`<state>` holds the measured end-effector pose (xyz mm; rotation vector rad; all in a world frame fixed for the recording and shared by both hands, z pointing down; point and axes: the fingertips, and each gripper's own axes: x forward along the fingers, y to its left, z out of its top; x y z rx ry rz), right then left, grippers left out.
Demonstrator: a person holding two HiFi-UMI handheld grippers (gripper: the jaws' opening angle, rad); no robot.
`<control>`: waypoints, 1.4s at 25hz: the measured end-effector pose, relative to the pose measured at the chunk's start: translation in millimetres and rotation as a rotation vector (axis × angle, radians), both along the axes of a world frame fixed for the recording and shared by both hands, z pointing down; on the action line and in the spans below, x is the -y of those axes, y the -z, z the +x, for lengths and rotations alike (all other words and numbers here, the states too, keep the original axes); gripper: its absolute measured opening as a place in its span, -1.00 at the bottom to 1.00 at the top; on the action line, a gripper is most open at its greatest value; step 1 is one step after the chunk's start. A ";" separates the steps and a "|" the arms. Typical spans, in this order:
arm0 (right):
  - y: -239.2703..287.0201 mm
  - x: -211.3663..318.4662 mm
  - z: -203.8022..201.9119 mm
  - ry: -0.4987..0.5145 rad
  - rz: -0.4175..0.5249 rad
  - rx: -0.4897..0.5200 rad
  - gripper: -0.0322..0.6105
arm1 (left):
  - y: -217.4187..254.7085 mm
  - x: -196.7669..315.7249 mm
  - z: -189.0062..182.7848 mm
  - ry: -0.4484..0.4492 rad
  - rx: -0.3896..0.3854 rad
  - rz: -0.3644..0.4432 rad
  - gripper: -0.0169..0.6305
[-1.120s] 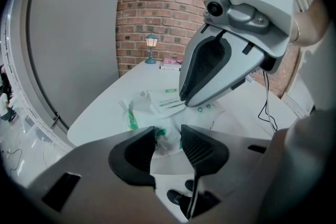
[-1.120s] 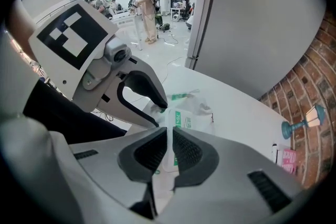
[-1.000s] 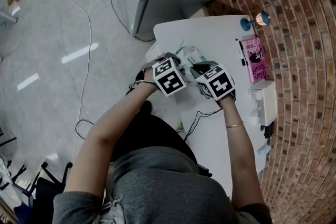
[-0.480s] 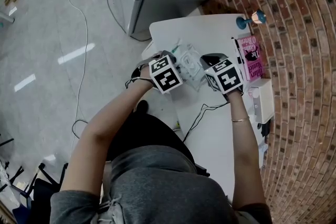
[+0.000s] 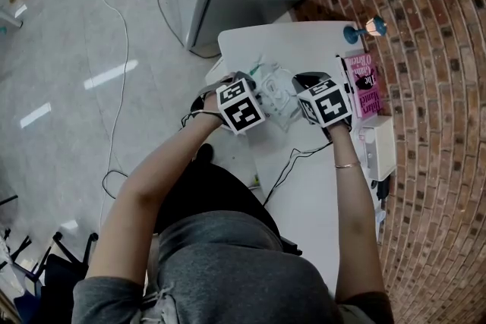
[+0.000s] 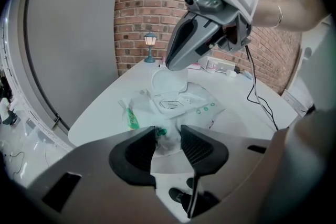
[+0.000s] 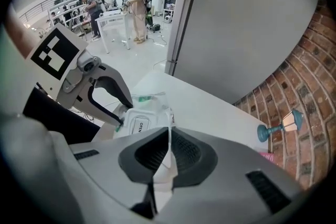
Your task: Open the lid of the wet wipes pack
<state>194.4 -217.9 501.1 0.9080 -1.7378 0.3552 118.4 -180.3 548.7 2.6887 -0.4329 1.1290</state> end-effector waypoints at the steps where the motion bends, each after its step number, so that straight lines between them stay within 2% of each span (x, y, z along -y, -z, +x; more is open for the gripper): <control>1: -1.4 1.7 1.2 -0.003 0.002 -0.001 -0.83 | 0.3 0.0 0.3 0.001 -0.001 0.000 -0.44; 22: -30.3 26.2 17.6 -0.033 0.041 -0.086 -0.77 | 0.4 1.5 0.5 0.018 -0.014 -0.001 -0.44; 24: -33.3 26.6 18.1 -0.028 0.054 -0.113 -0.71 | -0.1 1.5 0.4 0.018 -0.013 -0.002 -0.44; 29: -45.7 27.2 19.1 0.000 0.079 -0.192 -0.79 | 0.4 1.4 0.8 0.020 -0.016 0.002 -0.44; 30: -48.1 26.6 18.7 0.000 0.082 -0.203 -0.86 | 0.3 1.4 0.7 0.020 -0.016 0.001 -0.44; 35: -57.1 25.8 18.1 0.008 0.116 -0.251 -0.88 | -0.3 1.6 0.4 0.019 -0.016 0.000 -0.44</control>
